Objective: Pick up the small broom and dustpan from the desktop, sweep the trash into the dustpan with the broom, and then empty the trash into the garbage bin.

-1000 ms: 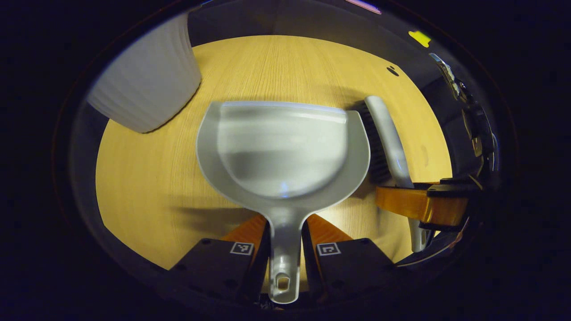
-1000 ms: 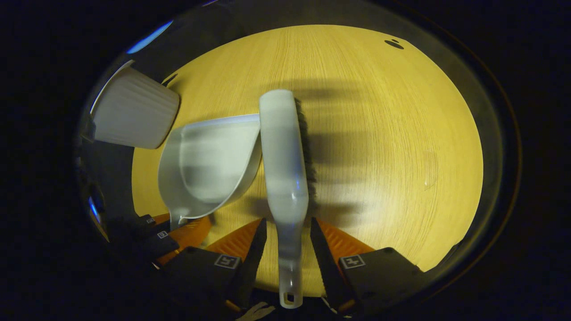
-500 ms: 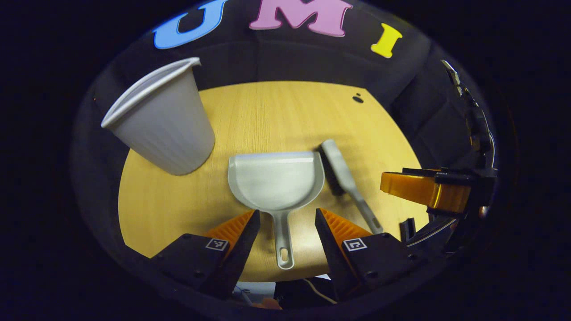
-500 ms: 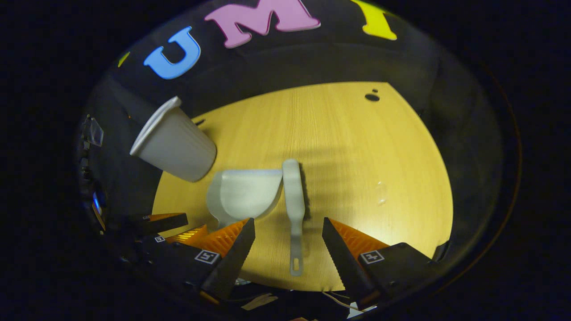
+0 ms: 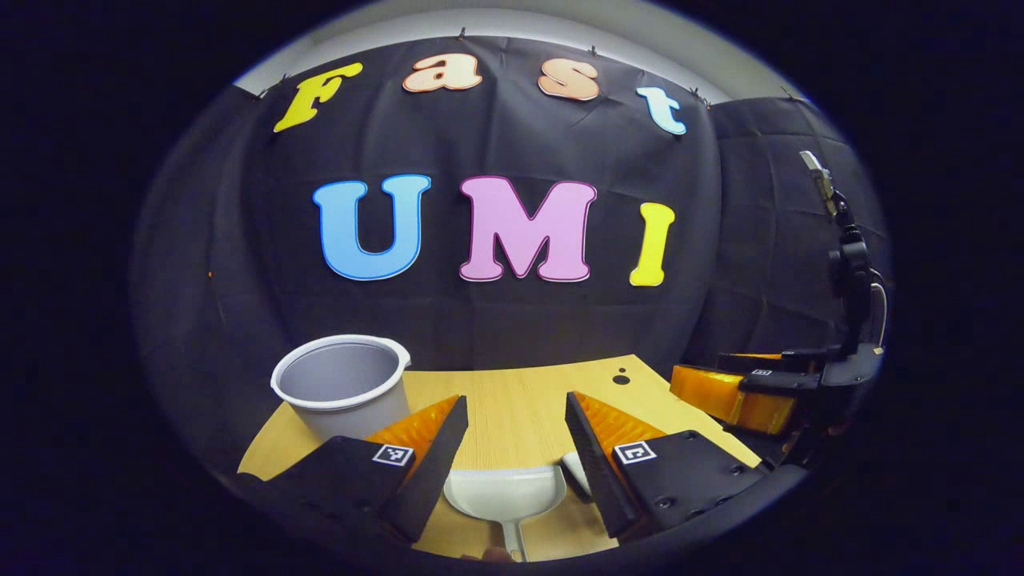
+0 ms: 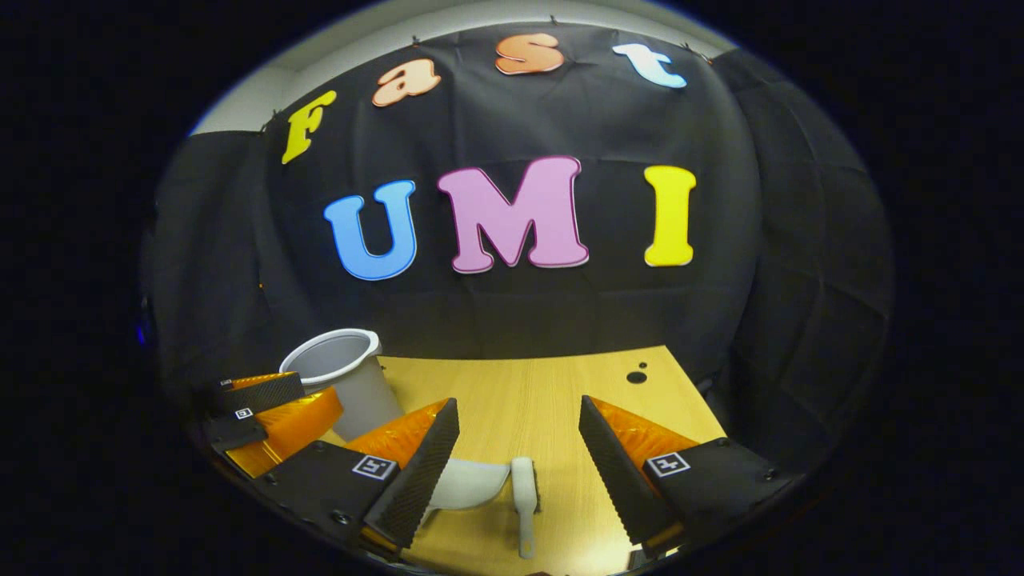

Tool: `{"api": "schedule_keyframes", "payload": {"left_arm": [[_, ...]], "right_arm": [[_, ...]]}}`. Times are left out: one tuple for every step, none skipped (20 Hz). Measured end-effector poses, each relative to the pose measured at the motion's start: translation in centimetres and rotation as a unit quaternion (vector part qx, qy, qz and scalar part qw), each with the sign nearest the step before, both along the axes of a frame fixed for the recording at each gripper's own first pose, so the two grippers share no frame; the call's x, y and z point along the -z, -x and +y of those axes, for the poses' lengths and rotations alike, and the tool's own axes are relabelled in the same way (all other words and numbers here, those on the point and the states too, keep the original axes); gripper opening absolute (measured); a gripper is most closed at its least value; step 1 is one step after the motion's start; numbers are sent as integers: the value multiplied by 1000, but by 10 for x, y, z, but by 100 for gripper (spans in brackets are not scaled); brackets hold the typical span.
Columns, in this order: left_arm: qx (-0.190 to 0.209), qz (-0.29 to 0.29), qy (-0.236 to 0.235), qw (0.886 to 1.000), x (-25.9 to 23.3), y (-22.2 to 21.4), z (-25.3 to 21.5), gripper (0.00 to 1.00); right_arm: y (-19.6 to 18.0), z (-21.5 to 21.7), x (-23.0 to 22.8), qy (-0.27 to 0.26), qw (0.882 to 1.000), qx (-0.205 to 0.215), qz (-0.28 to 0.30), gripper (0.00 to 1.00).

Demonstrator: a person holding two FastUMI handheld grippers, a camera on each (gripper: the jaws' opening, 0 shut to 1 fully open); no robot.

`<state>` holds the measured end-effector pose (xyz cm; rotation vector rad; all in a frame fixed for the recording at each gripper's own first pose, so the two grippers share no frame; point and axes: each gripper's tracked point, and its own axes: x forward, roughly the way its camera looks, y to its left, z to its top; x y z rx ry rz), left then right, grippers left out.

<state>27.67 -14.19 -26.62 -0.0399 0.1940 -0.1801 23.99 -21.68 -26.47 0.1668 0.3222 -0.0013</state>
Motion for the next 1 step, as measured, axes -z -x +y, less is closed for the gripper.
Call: {"api": "schedule_keyframes", "payload": {"left_arm": [[0,-8,18,1000,-4,-1,5,74]], "right_arm": [[4,0,-7,10,1000,-2,-16,97]]}}
